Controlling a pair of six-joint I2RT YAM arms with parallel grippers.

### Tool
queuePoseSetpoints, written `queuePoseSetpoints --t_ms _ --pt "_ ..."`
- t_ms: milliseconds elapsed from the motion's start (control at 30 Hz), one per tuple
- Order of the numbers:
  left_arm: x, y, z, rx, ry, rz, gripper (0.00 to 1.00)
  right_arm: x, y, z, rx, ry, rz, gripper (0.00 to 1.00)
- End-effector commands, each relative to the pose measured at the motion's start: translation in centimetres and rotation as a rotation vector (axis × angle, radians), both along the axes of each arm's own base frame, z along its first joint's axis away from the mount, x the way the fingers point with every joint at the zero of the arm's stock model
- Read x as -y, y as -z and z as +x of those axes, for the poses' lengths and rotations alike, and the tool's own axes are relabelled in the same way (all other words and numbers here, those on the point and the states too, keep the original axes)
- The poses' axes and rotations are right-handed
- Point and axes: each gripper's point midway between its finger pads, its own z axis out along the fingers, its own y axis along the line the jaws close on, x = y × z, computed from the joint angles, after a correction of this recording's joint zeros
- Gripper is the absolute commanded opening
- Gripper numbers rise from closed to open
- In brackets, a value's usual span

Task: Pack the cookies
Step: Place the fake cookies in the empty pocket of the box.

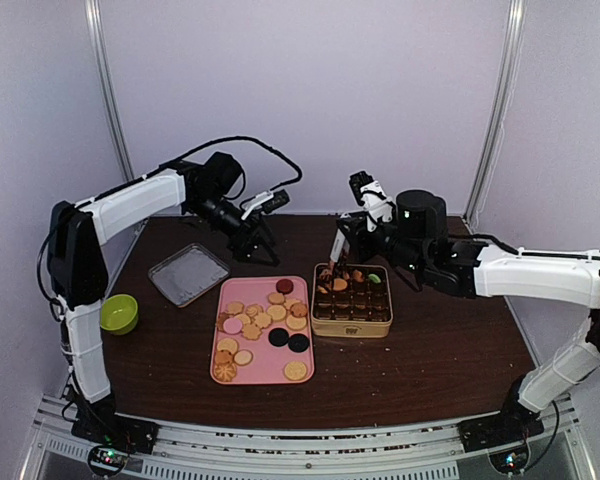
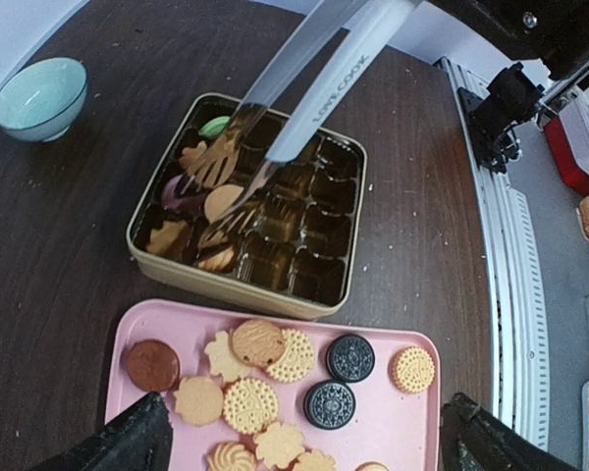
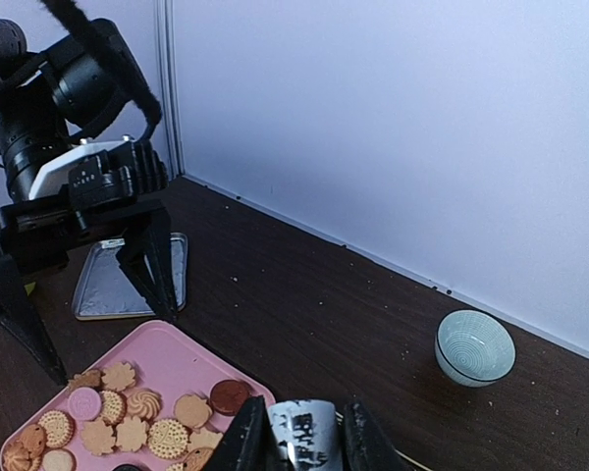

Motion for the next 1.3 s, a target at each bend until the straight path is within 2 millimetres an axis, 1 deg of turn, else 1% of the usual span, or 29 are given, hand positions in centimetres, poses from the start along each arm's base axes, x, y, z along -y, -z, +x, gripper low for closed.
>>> queuePoseSetpoints --t_ms 0,100,167,233,333,467,567,633,800,933,1033,1133,1200,1267 --pt "3.9 -2.1 -0.2 0.05 0.123 -0.123 0.98 -0.2 -1.2 -0.4 0.018 -0.017 0.062 0.25" --pt "6.2 -2.8 -0.1 0.086 0.188 -0.175 0.95 -0.1 -1.6 -0.6 0.022 -0.018 0.07 0.26" --pt "7.6 -2.1 0.0 0.085 0.218 -0.195 0.91 0.0 -1.9 -0.7 0.023 -0.023 0.074 0.26" --pt "8.6 -1.7 0.4 0.085 0.231 -0.223 0.87 0.0 -2.1 -0.8 0.027 -0.026 0.075 0.26" --pt "9.7 -1.3 1.4 0.088 0.232 -0.263 0.81 0.1 -2.1 -0.9 0.03 -0.028 0.068 0.27" --pt "10.5 -1.2 1.5 0.09 0.258 -0.301 0.74 0.2 -2.3 -1.1 0.036 -0.032 0.067 0.27" --pt "10.8 -0.6 1.3 0.087 0.271 -0.303 0.64 0.4 -2.7 -1.2 0.048 -0.032 0.07 0.27" --pt "10.9 -0.1 1.1 0.081 0.276 -0.298 0.6 0.4 -3.0 -1.3 0.056 -0.041 0.074 0.27" --pt "11.3 0.8 0.8 0.079 0.285 -0.284 0.55 0.0 -4.0 -1.6 0.073 -0.069 0.095 0.27" --pt "11.7 0.8 0.6 0.075 0.292 -0.287 0.52 -0.2 -4.7 -1.7 0.087 -0.081 0.108 0.27" --pt "11.6 0.6 0.4 0.074 0.295 -0.287 0.48 -0.2 -5.1 -1.8 0.095 -0.085 0.11 0.27" --pt "11.4 0.9 -0.1 0.059 0.307 -0.279 0.45 -0.1 -5.6 -2.0 0.103 -0.088 0.119 0.27" --pt "11.1 0.9 -0.4 0.047 0.314 -0.274 0.42 0.1 -6.2 -2.1 0.111 -0.09 0.137 0.27" --pt "10.7 0.6 -1.2 0.028 0.33 -0.275 0.38 0.2 -7.0 -2.4 0.118 -0.096 0.165 0.27"
